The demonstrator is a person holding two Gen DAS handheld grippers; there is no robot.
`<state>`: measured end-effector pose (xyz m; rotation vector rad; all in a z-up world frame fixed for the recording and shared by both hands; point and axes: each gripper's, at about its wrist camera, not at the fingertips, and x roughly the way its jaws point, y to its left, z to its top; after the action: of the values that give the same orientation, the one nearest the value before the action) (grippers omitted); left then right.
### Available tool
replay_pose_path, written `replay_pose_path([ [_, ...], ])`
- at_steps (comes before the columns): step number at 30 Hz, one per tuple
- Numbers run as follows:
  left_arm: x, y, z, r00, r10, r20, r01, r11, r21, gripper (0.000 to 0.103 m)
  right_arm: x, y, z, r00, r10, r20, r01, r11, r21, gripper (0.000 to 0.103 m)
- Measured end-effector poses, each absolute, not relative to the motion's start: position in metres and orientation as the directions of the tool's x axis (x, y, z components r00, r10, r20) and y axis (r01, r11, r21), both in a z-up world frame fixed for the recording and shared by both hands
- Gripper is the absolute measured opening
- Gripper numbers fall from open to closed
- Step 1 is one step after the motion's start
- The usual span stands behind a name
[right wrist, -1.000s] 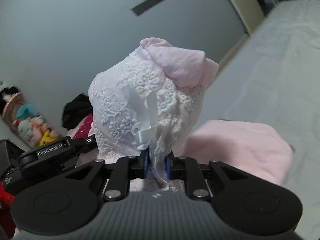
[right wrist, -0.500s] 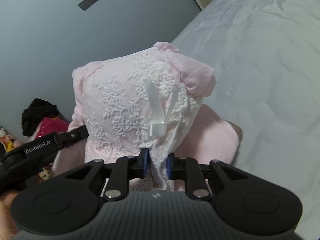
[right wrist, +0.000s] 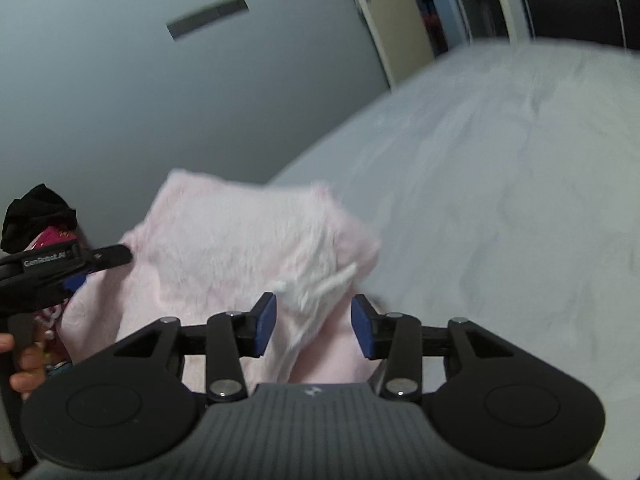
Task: Fold clothes
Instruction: 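Lower the garment onto the folded pink cloth and open both grippers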
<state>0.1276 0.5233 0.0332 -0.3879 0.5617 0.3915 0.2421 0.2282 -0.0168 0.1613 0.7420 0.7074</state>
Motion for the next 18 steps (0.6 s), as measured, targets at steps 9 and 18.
replay_pose_path([
  [9, 0.145, 0.487, 0.039, 0.791, 0.273, -0.547, -0.364, 0.929, -0.063, 0.047, 0.260, 0.275, 0.004, 0.586, 0.650, -0.483, -0.597, 0.750, 0.286, 0.045],
  [18, 0.158, 0.511, -0.012, 0.685, 0.255, -0.683, -0.455, 0.881, -0.127, 0.043, 0.285, 0.325, -0.039, 0.519, 0.635, -0.572, -0.579, 0.754, 0.312, 0.046],
])
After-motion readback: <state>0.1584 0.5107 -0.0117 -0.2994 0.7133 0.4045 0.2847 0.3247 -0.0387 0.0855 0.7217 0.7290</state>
